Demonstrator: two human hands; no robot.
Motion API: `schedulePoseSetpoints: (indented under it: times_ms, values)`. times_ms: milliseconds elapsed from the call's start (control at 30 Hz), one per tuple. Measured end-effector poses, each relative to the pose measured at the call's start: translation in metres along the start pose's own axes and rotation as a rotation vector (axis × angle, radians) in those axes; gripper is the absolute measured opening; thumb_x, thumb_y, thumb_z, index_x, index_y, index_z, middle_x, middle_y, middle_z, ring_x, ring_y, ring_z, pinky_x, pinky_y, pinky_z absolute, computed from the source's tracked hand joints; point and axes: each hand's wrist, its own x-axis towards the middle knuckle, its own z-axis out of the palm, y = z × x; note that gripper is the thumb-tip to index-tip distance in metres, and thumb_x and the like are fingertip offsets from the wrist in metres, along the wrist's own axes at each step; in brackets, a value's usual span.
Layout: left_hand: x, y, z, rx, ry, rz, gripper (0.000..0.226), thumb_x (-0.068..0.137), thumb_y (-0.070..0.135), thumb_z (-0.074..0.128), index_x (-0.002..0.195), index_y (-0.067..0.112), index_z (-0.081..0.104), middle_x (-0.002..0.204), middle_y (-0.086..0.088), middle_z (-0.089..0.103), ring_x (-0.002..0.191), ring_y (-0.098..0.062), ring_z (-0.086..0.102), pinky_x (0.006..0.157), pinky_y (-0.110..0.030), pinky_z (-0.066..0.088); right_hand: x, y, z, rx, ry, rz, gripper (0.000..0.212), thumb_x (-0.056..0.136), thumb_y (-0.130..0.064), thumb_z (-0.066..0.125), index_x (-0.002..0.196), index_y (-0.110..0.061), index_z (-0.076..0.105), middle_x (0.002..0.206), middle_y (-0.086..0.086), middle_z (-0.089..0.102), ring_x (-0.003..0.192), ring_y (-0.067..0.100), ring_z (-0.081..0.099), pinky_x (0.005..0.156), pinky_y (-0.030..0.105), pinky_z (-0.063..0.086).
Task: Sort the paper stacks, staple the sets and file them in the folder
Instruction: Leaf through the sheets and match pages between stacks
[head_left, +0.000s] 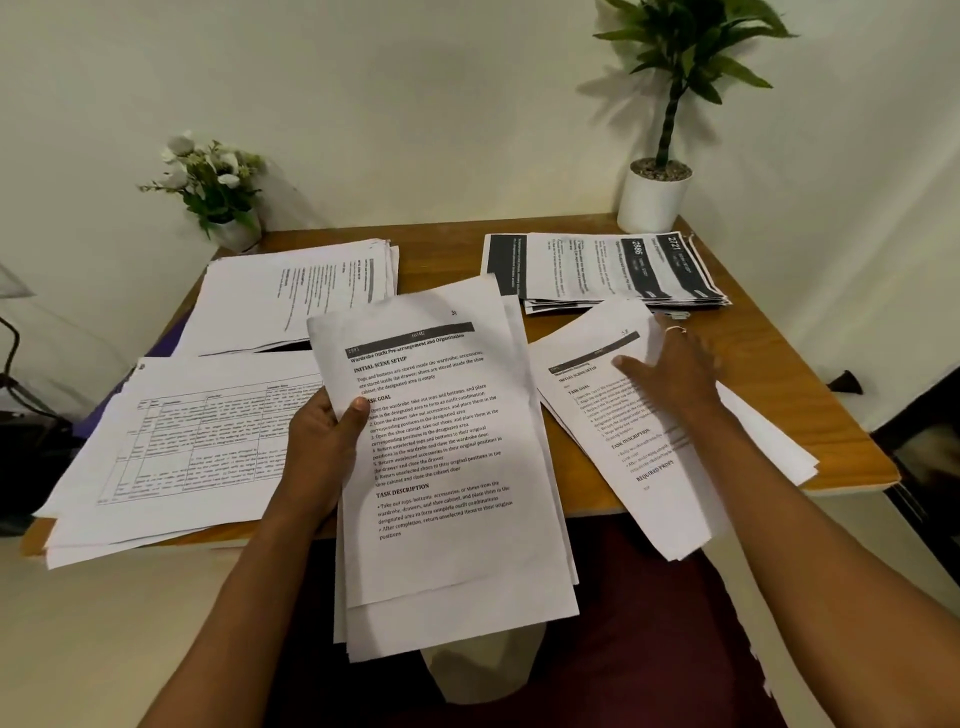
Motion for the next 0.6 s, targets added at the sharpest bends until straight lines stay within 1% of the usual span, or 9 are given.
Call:
schedulePoseSetpoints:
  times_ms: [67, 133, 200, 267, 300, 333, 400, 533, 600]
  values:
    - [-0.001, 0.002, 0.002, 0.01, 0.002, 0.001, 0.017, 0.1, 0.013, 0.061, 0.116, 0.016, 0.067, 0.1, 0.007, 0.078, 0.091, -0.014, 0.076, 0.072, -0.026, 0.062, 0.002, -0.001, 0.0, 0.048, 0.048, -0.005, 0.081, 0.083, -0.047, 0.08, 0.149, -0.018, 0.043, 0.153, 0.013, 0.046, 0.143, 0.037, 0.036, 0.117, 0.057, 0.022]
    - [-0.002, 0.004, 0.003, -0.001, 0.003, -0.003, 0.017, 0.1, 0.012, 0.061, 0.116, 0.015, 0.067, 0.097, 0.008, 0.079, 0.089, -0.012, 0.076, 0.071, -0.026, 0.062, -0.001, -0.001, 0.001, 0.105, 0.16, -0.035, 0.063, 0.086, -0.034, 0.08, 0.141, -0.017, 0.054, 0.145, 0.011, 0.055, 0.137, 0.035, 0.045, 0.116, 0.054, 0.024]
    - [-0.003, 0.004, 0.003, -0.019, 0.0, -0.012, 0.018, 0.1, 0.013, 0.061, 0.117, 0.013, 0.067, 0.1, 0.005, 0.079, 0.09, -0.015, 0.076, 0.073, -0.03, 0.063, -0.006, 0.001, 0.002, 0.175, 0.248, -0.075, 0.039, 0.089, -0.026, 0.077, 0.125, -0.016, 0.065, 0.128, 0.009, 0.068, 0.119, 0.031, 0.06, 0.111, 0.043, 0.03]
    - [-0.004, 0.004, 0.002, -0.036, -0.007, -0.016, 0.019, 0.1, 0.013, 0.061, 0.118, 0.012, 0.067, 0.102, 0.004, 0.079, 0.091, -0.017, 0.076, 0.071, -0.028, 0.062, -0.012, 0.0, 0.0, 0.263, 0.257, -0.087, 0.027, 0.09, -0.026, 0.076, 0.114, -0.015, 0.07, 0.116, 0.008, 0.073, 0.101, 0.026, 0.067, 0.102, 0.04, 0.045]
    - [-0.004, 0.004, 0.002, -0.044, -0.012, -0.013, 0.019, 0.1, 0.013, 0.061, 0.118, 0.012, 0.066, 0.102, 0.004, 0.079, 0.092, -0.017, 0.076, 0.07, -0.026, 0.061, -0.014, -0.001, -0.002, 0.294, 0.246, -0.096, 0.025, 0.091, -0.025, 0.076, 0.112, -0.012, 0.071, 0.114, 0.009, 0.074, 0.095, 0.022, 0.067, 0.091, 0.035, 0.053]
    - [-0.004, 0.004, 0.002, -0.053, -0.016, -0.012, 0.02, 0.1, 0.012, 0.06, 0.119, 0.011, 0.066, 0.102, 0.004, 0.079, 0.093, -0.017, 0.076, 0.07, -0.025, 0.06, -0.015, -0.003, -0.005, 0.302, 0.233, -0.106, 0.024, 0.091, -0.024, 0.075, 0.11, -0.009, 0.073, 0.111, 0.01, 0.074, 0.091, 0.019, 0.065, 0.079, 0.025, 0.053]
    - [-0.004, 0.006, 0.003, -0.066, -0.017, -0.012, 0.021, 0.1, 0.012, 0.06, 0.12, 0.01, 0.065, 0.101, 0.004, 0.079, 0.093, -0.017, 0.076, 0.069, -0.024, 0.06, -0.017, -0.006, -0.01, 0.294, 0.227, -0.124, 0.022, 0.093, -0.022, 0.074, 0.107, -0.005, 0.074, 0.108, 0.011, 0.075, 0.088, 0.016, 0.064, 0.067, 0.014, 0.043]
    - [-0.006, 0.007, 0.003, -0.07, -0.023, -0.013, 0.017, 0.1, 0.012, 0.06, 0.116, 0.014, 0.067, 0.102, 0.005, 0.079, 0.093, -0.017, 0.076, 0.07, -0.024, 0.06, -0.015, -0.008, -0.015, 0.302, 0.195, -0.142, 0.026, 0.094, -0.022, 0.073, 0.109, 0.0, 0.074, 0.106, 0.015, 0.075, 0.087, 0.021, 0.068, 0.074, 0.024, 0.049]
    - [-0.007, 0.008, 0.004, -0.063, -0.029, -0.004, 0.016, 0.101, 0.012, 0.059, 0.114, 0.015, 0.067, 0.1, 0.008, 0.079, 0.092, -0.014, 0.076, 0.069, -0.022, 0.059, -0.012, -0.006, -0.018, 0.294, 0.158, -0.147, 0.027, 0.095, -0.02, 0.071, 0.113, 0.001, 0.073, 0.108, 0.014, 0.075, 0.09, 0.021, 0.069, 0.073, 0.018, 0.048]
